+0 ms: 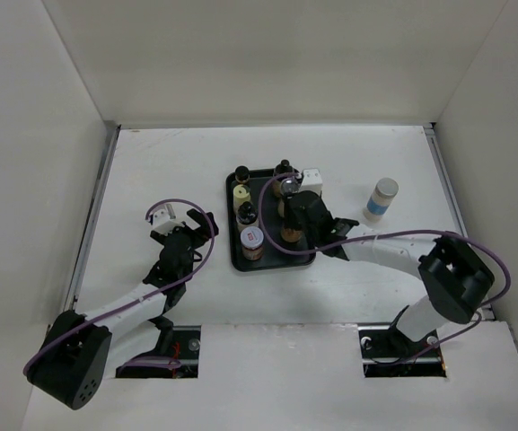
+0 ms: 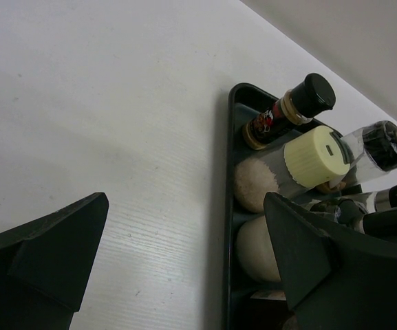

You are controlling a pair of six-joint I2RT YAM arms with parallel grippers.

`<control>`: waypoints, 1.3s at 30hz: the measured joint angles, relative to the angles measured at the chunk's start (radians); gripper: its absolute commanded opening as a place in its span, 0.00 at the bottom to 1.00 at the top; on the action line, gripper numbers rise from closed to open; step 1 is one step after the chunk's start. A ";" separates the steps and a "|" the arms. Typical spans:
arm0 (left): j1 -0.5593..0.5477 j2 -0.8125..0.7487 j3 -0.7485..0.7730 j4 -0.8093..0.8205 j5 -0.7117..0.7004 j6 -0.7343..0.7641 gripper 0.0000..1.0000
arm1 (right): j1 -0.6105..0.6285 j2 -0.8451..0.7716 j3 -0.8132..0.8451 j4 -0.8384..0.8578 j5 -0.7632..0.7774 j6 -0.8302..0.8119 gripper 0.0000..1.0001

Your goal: Organize the condiment bottles

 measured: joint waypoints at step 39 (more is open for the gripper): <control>-0.003 -0.007 0.000 0.002 0.013 -0.021 1.00 | -0.558 -0.169 0.025 -0.153 0.166 -0.024 1.00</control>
